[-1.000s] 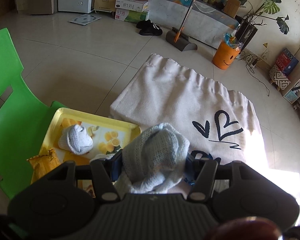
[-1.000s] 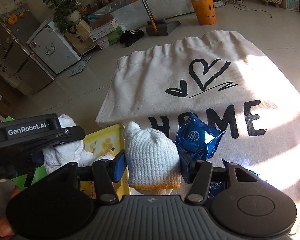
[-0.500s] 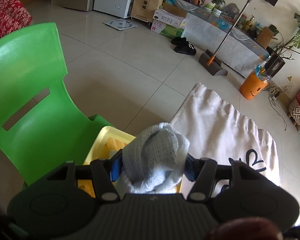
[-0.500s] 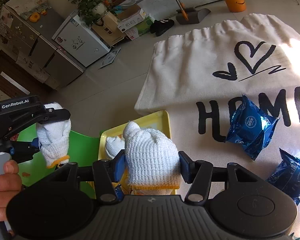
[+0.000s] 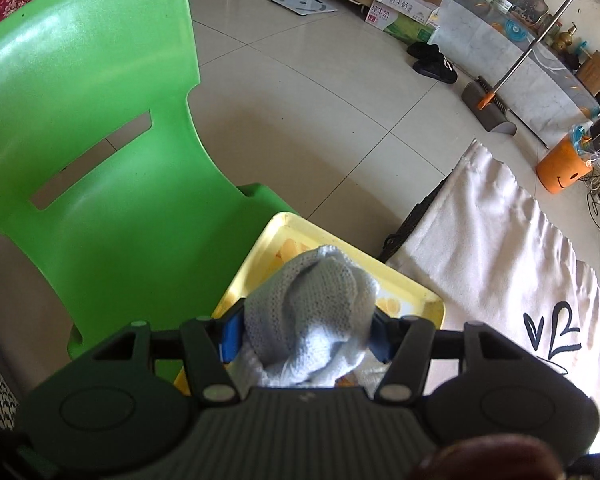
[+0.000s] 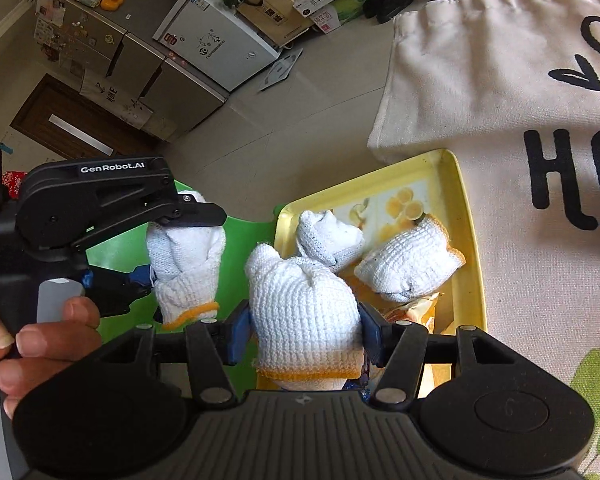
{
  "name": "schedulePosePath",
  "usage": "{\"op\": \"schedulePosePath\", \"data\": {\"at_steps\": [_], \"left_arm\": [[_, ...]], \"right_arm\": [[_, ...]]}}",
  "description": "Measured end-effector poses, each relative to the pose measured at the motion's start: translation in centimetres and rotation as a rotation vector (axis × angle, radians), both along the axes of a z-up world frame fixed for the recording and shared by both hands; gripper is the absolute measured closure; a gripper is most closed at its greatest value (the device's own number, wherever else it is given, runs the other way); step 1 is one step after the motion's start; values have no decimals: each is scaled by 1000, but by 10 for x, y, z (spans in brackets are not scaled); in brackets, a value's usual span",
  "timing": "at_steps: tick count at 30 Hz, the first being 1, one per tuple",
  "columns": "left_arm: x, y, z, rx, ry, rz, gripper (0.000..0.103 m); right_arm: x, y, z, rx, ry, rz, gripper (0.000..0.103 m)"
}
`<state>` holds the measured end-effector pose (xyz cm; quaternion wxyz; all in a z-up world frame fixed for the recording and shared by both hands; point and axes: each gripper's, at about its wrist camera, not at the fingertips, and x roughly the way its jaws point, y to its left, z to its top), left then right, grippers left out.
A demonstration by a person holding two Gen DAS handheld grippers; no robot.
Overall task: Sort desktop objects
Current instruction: 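Open the left gripper over the tray while the right gripper releases its glove there, then move the left gripper to a blue foil packet while the right moves to another packet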
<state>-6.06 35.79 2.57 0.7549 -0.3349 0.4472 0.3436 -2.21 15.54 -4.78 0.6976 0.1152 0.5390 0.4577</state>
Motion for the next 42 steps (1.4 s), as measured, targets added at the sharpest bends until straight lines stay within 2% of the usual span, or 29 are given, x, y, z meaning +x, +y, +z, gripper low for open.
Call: {"op": "schedulePosePath", "data": {"at_steps": [3, 4, 8, 13, 16, 21, 22, 32, 42], "left_arm": [[2, -2, -10, -21, 39, -12, 44], [3, -2, -14, -26, 48, -13, 42], [4, -4, -23, -37, 84, -9, 37], [5, -7, -21, -53, 60, -6, 31], [8, -10, -13, -25, 47, -6, 16], [18, -27, 1, -7, -1, -56, 7], [20, -30, 2, -3, -2, -65, 1], [43, -82, 15, 29, -52, -198, 1], [73, -144, 12, 41, -45, -345, 1]], "right_arm": [[0, -1, -1, -16, 0, -3, 32], [0, -2, -1, -15, -3, -6, 31], [6, -8, 1, -31, -5, -26, 30], [14, -20, 6, -37, -7, -53, 30], [16, -24, 10, -63, -16, -51, 29], [22, -34, 15, -140, -54, -52, 27], [24, -37, 17, -152, -62, -56, 27], [46, -80, 36, -176, -107, -112, 27], [77, -147, 43, -312, -165, -265, 27]]}}
